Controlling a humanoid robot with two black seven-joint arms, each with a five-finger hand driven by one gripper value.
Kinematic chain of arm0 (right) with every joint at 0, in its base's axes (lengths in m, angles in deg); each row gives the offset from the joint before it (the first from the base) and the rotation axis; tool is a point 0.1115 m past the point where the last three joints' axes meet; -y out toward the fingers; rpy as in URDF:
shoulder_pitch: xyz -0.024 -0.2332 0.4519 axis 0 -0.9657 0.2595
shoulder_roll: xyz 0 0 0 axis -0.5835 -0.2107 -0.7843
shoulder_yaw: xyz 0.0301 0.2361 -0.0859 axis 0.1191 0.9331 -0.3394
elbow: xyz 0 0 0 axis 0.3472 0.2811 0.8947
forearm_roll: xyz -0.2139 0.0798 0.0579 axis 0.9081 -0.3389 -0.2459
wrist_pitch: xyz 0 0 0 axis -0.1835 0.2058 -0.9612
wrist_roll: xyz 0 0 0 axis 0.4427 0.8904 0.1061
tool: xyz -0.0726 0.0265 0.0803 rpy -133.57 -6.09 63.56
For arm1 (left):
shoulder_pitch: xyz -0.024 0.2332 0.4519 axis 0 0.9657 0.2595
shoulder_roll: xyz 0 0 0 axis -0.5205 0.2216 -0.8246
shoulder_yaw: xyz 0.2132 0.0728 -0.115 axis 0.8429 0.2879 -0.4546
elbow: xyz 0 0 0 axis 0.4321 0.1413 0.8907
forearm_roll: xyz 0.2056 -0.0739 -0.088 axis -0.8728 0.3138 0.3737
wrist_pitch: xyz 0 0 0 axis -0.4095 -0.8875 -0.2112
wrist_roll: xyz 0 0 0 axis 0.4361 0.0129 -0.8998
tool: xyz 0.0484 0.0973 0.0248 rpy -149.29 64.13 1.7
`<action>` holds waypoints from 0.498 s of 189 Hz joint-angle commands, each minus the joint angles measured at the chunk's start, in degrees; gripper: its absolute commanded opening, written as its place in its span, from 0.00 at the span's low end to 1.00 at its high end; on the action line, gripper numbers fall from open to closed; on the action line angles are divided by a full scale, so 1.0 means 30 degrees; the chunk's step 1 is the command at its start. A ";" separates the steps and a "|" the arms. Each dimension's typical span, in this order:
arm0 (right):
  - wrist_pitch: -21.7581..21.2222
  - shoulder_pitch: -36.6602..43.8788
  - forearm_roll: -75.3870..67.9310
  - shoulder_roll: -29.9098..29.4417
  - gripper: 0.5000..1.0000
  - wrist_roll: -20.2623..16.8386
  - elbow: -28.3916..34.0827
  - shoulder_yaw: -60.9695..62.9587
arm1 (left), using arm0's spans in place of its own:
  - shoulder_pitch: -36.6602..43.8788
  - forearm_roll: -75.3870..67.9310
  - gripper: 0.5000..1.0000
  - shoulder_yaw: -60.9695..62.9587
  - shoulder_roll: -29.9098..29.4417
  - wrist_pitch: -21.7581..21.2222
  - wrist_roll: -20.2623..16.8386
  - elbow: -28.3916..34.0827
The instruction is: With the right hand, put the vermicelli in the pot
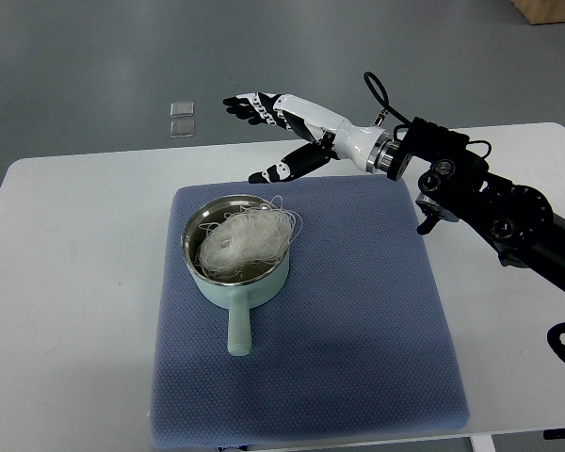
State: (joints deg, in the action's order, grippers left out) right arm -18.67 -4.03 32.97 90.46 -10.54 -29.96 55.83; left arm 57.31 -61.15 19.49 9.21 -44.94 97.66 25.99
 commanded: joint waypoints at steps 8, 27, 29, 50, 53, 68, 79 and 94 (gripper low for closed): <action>0.1375 -0.1431 -0.2565 -0.0154 0.85 0.0039 -0.0519 0.2032 | 0.0001 0.0000 1.00 0.0000 0.0000 0.0000 0.0000 0.0000; 0.2460 -0.2399 -0.4732 -0.0359 0.85 0.0069 -0.1281 0.3615 | 0.0001 0.0000 1.00 0.0000 0.0000 0.0000 0.0000 0.0000; 0.2548 -0.2516 -0.4967 -0.0388 0.85 0.0069 -0.1368 0.3761 | 0.0001 0.0000 1.00 0.0000 0.0000 0.0000 0.0000 0.0000; 0.3076 -0.3336 -0.7545 -0.1003 0.85 0.0098 -0.1955 0.4729 | 0.0001 0.0000 1.00 0.0000 0.0000 0.0000 0.0000 0.0000; 0.3134 -0.3396 -0.7752 -0.1062 0.85 0.0098 -0.1985 0.4730 | 0.0001 0.0000 1.00 0.0000 0.0000 0.0000 0.0000 0.0000; 0.3573 -0.3718 -0.9449 -0.1355 0.85 0.0098 -0.2336 0.4876 | 0.0001 0.0000 1.00 0.0000 0.0000 0.0000 0.0000 0.0000; 0.3955 -0.3747 -1.0565 -0.1355 0.85 0.0069 -0.2658 0.4876 | 0.0001 0.0000 1.00 0.0000 0.0000 0.0000 0.0000 0.0000; 0.4598 -0.3835 -1.2584 -0.1326 0.85 0.0010 -0.3243 0.4847 | 0.0001 0.0000 1.00 0.0000 0.0000 0.0000 0.0000 0.0000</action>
State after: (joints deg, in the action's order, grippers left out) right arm -7.03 -15.17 1.94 86.49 -10.28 -37.73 70.38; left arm 57.33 -61.15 19.49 9.21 -44.94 97.66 25.99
